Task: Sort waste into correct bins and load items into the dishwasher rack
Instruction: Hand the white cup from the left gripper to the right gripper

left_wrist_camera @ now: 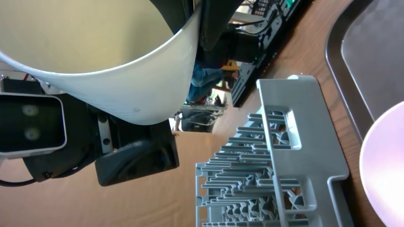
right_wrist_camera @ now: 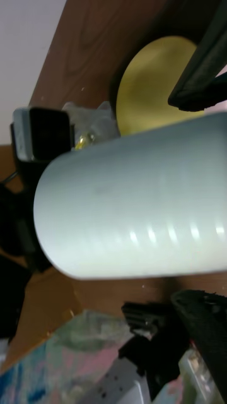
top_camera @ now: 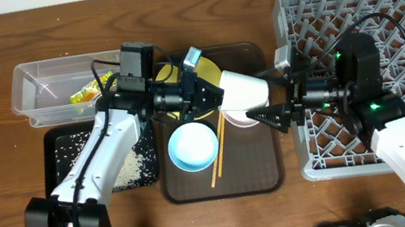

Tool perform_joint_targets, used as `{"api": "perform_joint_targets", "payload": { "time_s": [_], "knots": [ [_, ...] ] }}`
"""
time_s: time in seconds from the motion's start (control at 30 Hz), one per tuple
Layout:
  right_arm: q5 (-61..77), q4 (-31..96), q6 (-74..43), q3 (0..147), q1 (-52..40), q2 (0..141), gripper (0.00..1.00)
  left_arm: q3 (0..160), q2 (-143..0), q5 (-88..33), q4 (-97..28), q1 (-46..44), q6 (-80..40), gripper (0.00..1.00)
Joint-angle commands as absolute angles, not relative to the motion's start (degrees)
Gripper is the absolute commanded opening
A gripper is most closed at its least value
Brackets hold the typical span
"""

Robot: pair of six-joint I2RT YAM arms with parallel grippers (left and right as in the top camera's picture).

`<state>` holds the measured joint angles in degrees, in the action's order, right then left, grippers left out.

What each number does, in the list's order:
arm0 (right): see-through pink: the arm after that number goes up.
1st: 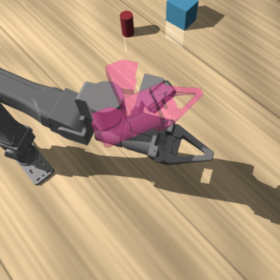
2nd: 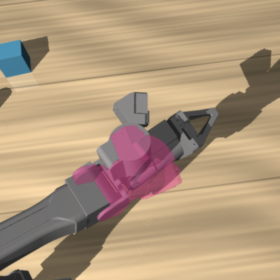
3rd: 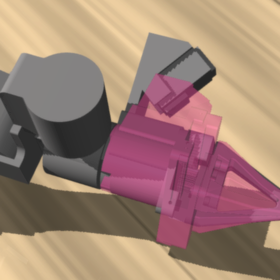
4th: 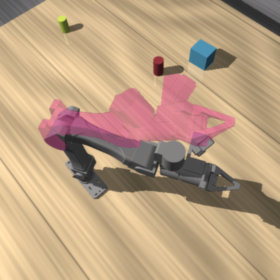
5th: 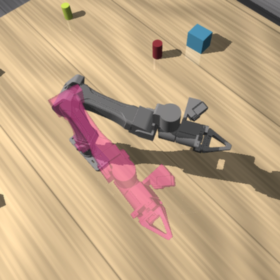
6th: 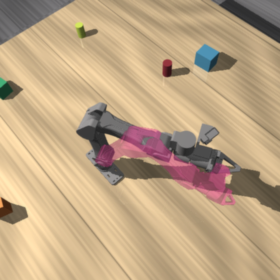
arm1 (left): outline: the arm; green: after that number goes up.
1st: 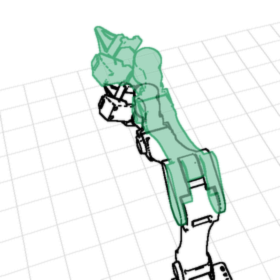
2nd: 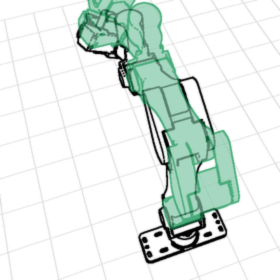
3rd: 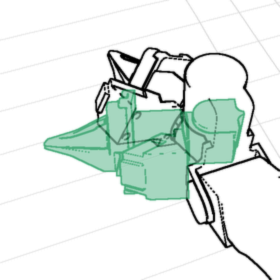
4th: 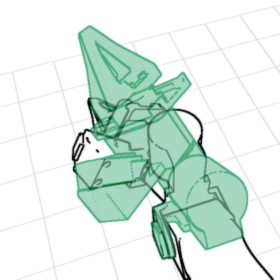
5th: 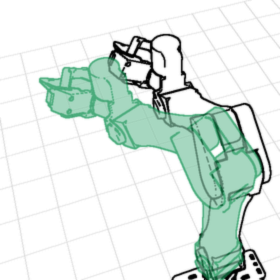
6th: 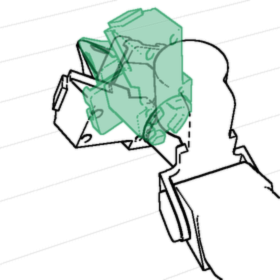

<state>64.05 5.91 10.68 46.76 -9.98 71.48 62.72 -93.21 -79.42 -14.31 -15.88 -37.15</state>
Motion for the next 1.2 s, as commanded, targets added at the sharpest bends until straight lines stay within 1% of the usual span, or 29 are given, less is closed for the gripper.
{"api": "perform_joint_targets", "payload": {
  "time_s": [0.0,0.23,0.6,0.8,1.0,1.07,1.1,1.13,1.17],
  "knots": [
    [68.0,5.5,11.2,47.1,-10.6,71.6,0.88,63.3,-93.2,-82.1,-14.2,-16.1,-38.5,0.06],
    [67.9,5.5,11.2,47.1,-10.6,71.6,0.77,63.3,-93.2,-82.1,-14.2,-16.2,-38.5,0.06],
    [67.7,3.2,11.2,47.1,-10.6,71.6,0.73,63.3,-93.2,-83.0,-14.2,-16.8,-38.5,0.06],
    [67.7,3.4,11.2,47.1,-10.6,71.6,0.62,63.3,-93.2,-83.0,-14.2,-16.8,-38.5,0.06],
    [67.5,5.2,11.2,47.1,-10.6,71.6,0.58,63.3,-93.2,-82.9,-14.2,-16.8,-38.5,0.06],
    [67.1,6.6,11.2,47.1,-10.6,71.6,0.57,63.3,-93.2,-82.8,-13.7,-16.8,-37.9,0.07],
    [66.2,7.4,11.2,47.1,-10.6,71.6,0.55,63.3,-93.2,-82.2,-13.5,-16.8,-37.4,0.08],
    [64.8,8.4,11.1,47.1,-10.6,71.6,0.5,63.3,-93.2,-80.9,-13.6,-16.8,-36.6,0.14],
    [63.1,9.2,10.5,47.1,-10.6,71.6,0.47,63.3,-93.2,-78.9,-13.6,-16.8,-35.2,0.17]
  ]
}}
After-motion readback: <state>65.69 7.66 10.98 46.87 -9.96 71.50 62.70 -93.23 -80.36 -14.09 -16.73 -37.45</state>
